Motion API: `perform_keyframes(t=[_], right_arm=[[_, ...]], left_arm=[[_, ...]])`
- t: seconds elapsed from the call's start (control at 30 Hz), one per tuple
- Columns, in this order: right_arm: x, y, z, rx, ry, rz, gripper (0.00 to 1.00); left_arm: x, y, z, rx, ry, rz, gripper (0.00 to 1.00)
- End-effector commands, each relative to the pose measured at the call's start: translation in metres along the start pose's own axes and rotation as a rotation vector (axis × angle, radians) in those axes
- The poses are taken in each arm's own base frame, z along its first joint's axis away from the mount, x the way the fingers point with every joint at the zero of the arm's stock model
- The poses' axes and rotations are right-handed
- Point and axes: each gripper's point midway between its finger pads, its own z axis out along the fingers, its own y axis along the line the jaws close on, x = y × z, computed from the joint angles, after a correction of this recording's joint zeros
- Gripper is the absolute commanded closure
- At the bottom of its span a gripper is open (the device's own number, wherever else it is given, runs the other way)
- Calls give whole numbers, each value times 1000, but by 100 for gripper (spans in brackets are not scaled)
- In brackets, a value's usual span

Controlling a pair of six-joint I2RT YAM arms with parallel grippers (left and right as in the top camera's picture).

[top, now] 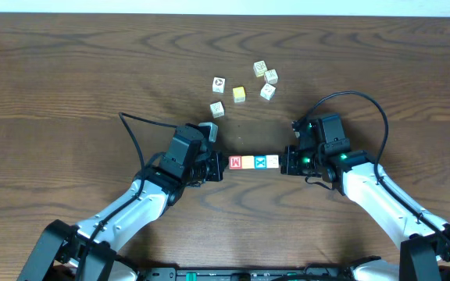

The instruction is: Lift 4 blocks

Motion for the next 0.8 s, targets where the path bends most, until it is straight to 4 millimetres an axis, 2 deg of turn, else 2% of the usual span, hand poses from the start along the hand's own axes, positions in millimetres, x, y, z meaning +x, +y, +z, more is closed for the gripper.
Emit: perform_keyframes(t=[0.0, 0.77], right_arm=[[5, 60, -12, -265, 63, -85, 99], [4, 63, -16, -270, 69, -114, 99]], left_arm=[[9, -47, -3, 191, 75, 64, 93], [4, -54, -10, 202, 57, 75, 93]])
